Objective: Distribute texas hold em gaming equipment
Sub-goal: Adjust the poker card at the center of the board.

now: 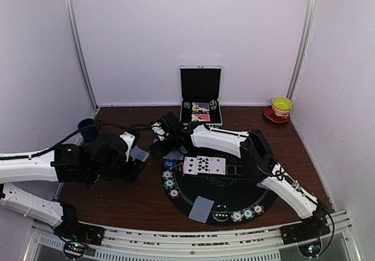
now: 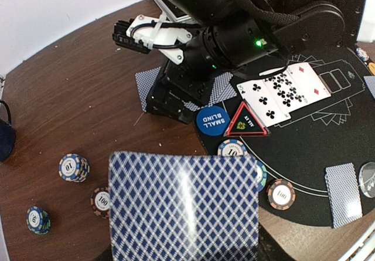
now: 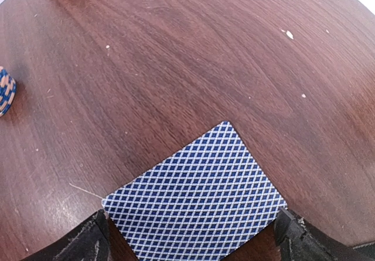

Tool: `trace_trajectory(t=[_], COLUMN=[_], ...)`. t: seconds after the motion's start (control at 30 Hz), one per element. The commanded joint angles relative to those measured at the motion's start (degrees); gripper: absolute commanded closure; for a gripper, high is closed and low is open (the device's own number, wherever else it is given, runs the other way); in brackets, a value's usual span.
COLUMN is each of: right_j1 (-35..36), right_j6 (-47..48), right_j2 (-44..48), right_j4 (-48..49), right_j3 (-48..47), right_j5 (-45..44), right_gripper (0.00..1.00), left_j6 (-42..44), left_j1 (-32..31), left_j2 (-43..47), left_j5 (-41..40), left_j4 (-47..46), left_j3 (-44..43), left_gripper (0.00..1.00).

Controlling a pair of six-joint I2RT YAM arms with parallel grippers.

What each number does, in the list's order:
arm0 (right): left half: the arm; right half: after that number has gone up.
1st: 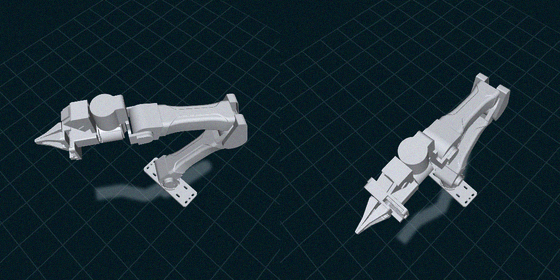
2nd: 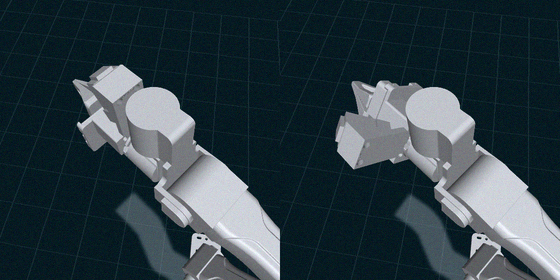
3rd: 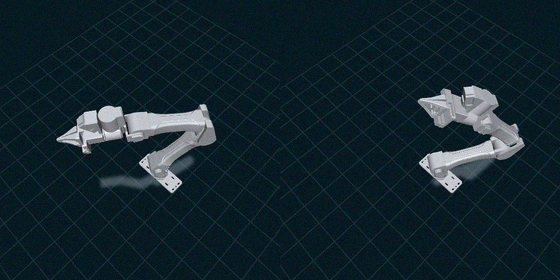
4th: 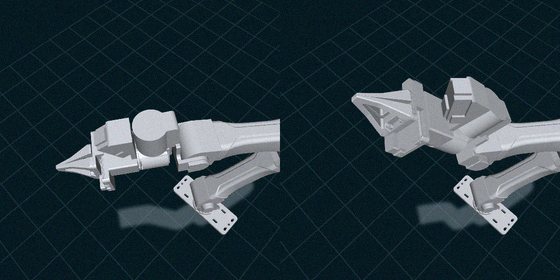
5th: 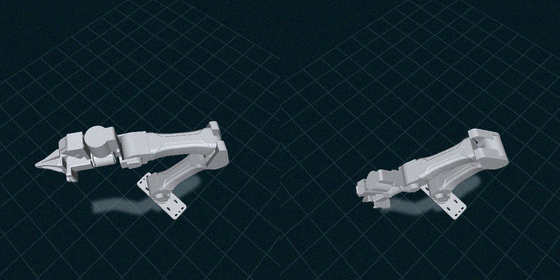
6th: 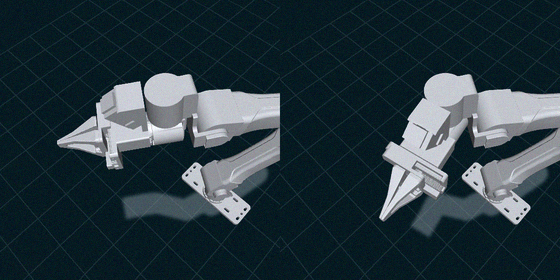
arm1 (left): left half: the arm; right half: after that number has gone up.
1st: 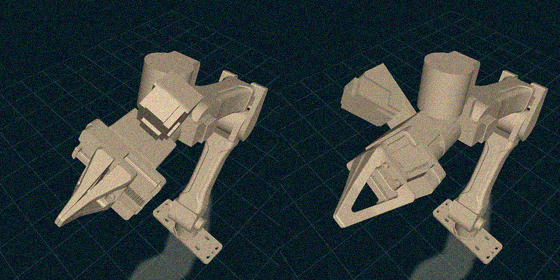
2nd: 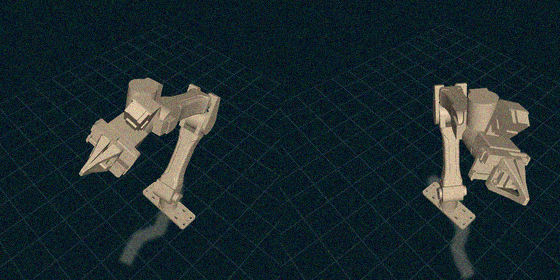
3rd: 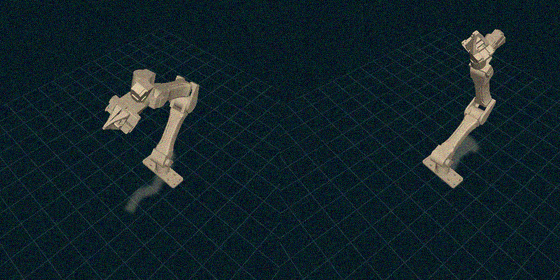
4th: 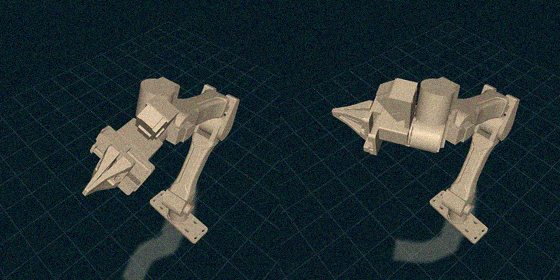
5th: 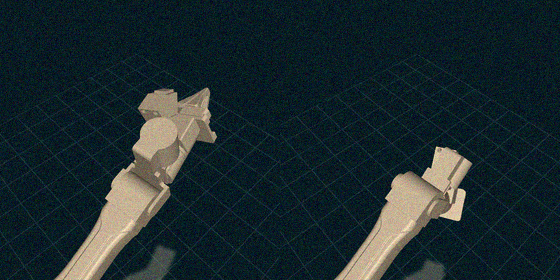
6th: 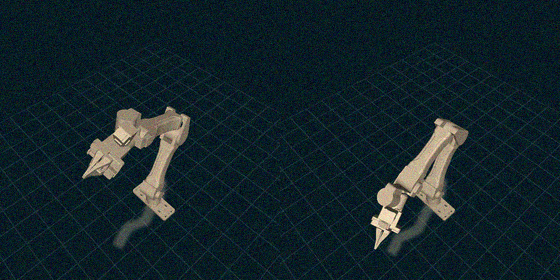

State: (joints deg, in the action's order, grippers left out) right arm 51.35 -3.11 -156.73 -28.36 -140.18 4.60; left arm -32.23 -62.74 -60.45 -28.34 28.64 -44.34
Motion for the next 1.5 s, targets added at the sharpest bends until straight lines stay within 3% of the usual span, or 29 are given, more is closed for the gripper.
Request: trace_trajectory(t=[0.0, 0.2, 0.4, 0.53, 0.7, 0.97, 1.47], right_j1=[-0.90, -1.69, -1.59, -1.40, -1.14, -1.08, -4.14], right_j6=[6.61, 8.11, 10.73, 11.10, 6.39, 4.92, 4.42], right_j2=[-2.41, -2.41, -4.76, -5.01, -4.18, -2.38, 2.40], right_j4=[-2.11, -1.94, -0.64, -1.07, -1.92, -1.73, -2.24], right_j3=[0.80, 1.40, -1.11, -2.09, -2.62, -4.43, 2.23], right_j5=[2.77, 2.49, -6.06, -7.31, -16.21, -19.76, -22.22], right_gripper=[0.00, 0.00, 0.00, 0.00, 0.00, 0.00, 0.00], left_j6=[0.28, 0.21, -0.10, -0.11, -0.20, -0.24, -0.35], left_j1=[-0.28, -0.28, -0.28, -0.28, -0.28, -0.27, -0.28], left_j2=[0.31, 0.27, -0.89, -0.69, -0.64, -0.40, -0.62], left_j5=[-0.81, -1.01, -0.92, -0.97, -1.18, -1.36, -1.25], left_j4=[-2.17, -2.17, -2.28, -2.28, -2.28, -2.36, -2.43], left_j3=[-0.75, -0.83, -1.27, -1.23, -1.04, -0.78, -0.39], left_gripper=[0.46, 0.46, 0.46, 0.46, 0.46, 0.46, 0.46])
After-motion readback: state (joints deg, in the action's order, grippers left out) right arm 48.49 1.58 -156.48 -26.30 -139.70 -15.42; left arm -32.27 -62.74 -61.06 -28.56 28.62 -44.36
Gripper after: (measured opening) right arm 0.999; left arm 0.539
